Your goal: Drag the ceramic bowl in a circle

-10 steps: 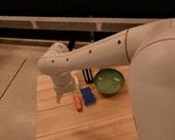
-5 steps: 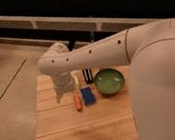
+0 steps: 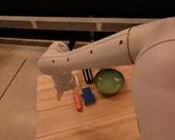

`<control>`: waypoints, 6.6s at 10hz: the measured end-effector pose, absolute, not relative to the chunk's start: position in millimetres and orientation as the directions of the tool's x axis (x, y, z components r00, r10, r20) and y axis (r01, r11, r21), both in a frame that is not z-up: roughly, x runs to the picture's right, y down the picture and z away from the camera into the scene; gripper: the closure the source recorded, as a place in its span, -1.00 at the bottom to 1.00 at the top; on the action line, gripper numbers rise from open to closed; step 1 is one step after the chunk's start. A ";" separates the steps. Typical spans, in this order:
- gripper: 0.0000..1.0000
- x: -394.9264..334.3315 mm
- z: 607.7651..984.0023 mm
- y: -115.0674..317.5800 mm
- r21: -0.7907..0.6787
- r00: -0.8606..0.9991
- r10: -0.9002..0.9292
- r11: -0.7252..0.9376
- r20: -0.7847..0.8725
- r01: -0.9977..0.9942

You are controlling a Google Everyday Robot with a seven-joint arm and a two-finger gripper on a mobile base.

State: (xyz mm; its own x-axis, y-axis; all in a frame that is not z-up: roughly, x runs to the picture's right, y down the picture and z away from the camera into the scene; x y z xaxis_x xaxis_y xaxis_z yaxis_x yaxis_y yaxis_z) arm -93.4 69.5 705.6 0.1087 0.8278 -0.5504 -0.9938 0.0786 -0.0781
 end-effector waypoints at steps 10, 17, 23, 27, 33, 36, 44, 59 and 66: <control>-0.30 -24.0 698.1 16.0 -0.058 0.042 0.919 0.021 -0.391 -0.998; -0.30 167.4 737.4 31.1 0.235 -0.284 0.902 -0.214 -0.326 -0.948; -0.30 176.8 744.3 30.1 0.239 -0.317 0.900 -0.250 -0.301 -0.938; -0.30 229.9 794.5 57.9 0.212 -0.479 0.813 -0.430 -0.331 -0.877; -0.30 301.6 876.1 93.1 0.168 -0.547 0.687 -0.540 -0.478 -0.825; -0.30 278.0 894.3 56.6 0.106 -0.427 0.741 -0.440 -0.518 -0.892; -0.30 245.0 917.1 85.7 0.100 -0.307 0.680 -0.326 -0.666 -0.940; 0.05 189.5 940.1 106.7 0.080 -0.115 0.668 -0.084 -0.735 -0.993; 1.00 179.0 919.4 105.9 0.105 -0.106 0.699 -0.044 -0.707 -0.994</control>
